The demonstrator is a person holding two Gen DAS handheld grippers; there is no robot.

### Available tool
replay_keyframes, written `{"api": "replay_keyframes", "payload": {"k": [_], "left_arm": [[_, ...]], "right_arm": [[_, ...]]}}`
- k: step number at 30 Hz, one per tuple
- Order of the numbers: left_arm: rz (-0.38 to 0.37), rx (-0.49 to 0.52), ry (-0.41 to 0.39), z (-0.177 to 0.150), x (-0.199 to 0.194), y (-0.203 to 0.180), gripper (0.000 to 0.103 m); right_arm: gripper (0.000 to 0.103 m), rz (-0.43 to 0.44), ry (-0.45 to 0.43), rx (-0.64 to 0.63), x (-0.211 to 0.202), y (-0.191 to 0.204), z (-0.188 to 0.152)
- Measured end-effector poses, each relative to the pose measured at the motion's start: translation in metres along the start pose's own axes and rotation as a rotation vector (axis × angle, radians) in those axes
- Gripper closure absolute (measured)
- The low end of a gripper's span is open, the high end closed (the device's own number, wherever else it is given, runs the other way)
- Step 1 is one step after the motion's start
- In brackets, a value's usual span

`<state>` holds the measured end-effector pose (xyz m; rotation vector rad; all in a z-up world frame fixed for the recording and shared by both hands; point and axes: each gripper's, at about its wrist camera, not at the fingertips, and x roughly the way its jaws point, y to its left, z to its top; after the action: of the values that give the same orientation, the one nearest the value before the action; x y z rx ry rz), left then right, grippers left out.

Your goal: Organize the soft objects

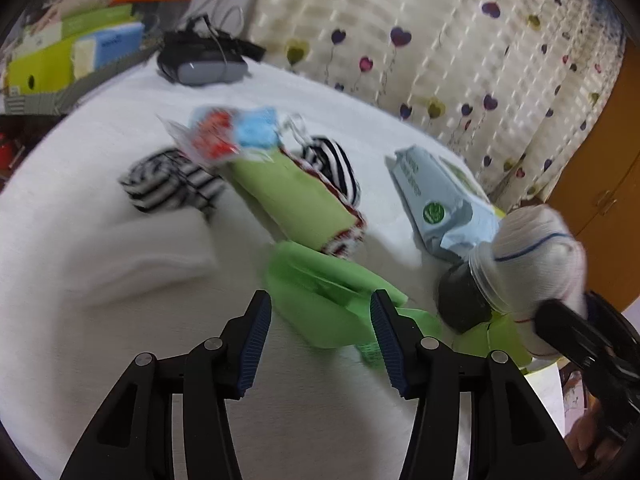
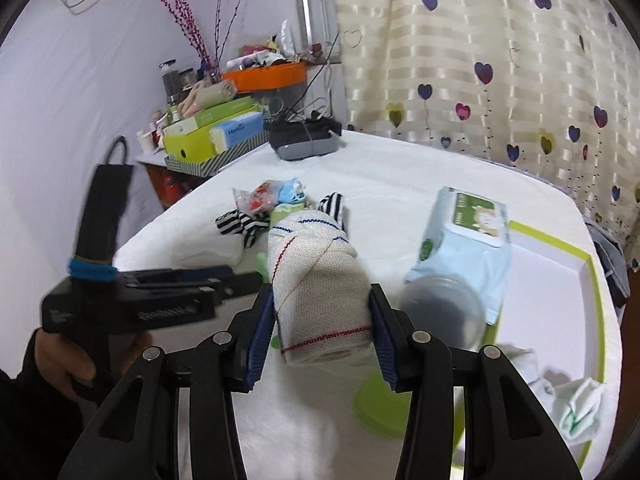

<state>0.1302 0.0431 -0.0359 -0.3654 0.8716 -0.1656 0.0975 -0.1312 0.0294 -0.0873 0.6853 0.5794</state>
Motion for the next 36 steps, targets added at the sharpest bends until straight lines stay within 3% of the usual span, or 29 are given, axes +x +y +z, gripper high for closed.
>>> {"api": "replay_keyframes", "payload": {"k": [6,13,15,17,22,36], "left_arm": [[0.036,-0.027,0.037,0.002,0.019,-0.013,0.047],[0.163,0.044,0.015,0.002,0.032,-0.031,0.047],[0.207,0.065,0.004,0.001,0.034,-0.033,0.058],[0.234,0.069,-0.001,0.002,0.034,-0.031,0.077],[0.216,0.06,0.003,0.002,0.028,-0.024,0.089],[0.149,0.079,-0.084,-0.013,-0.03,-0.027,0.09]], "right_arm": [[0.057,0.01,-0.013,0.006,-0.007,-0.011,-0.003],[0.057,0.022,-0.026,0.022,-0.01,-0.022,-0.006],[0.057,0.025,-0.028,0.028,-0.011,-0.025,-0.007],[0.057,0.028,-0.029,0.03,-0.011,-0.027,-0.007],[0.057,0.029,-0.034,0.036,-0.013,-0.027,-0.008],[0.057,0.021,-0.05,0.039,-0.024,-0.019,-0.014]]}}
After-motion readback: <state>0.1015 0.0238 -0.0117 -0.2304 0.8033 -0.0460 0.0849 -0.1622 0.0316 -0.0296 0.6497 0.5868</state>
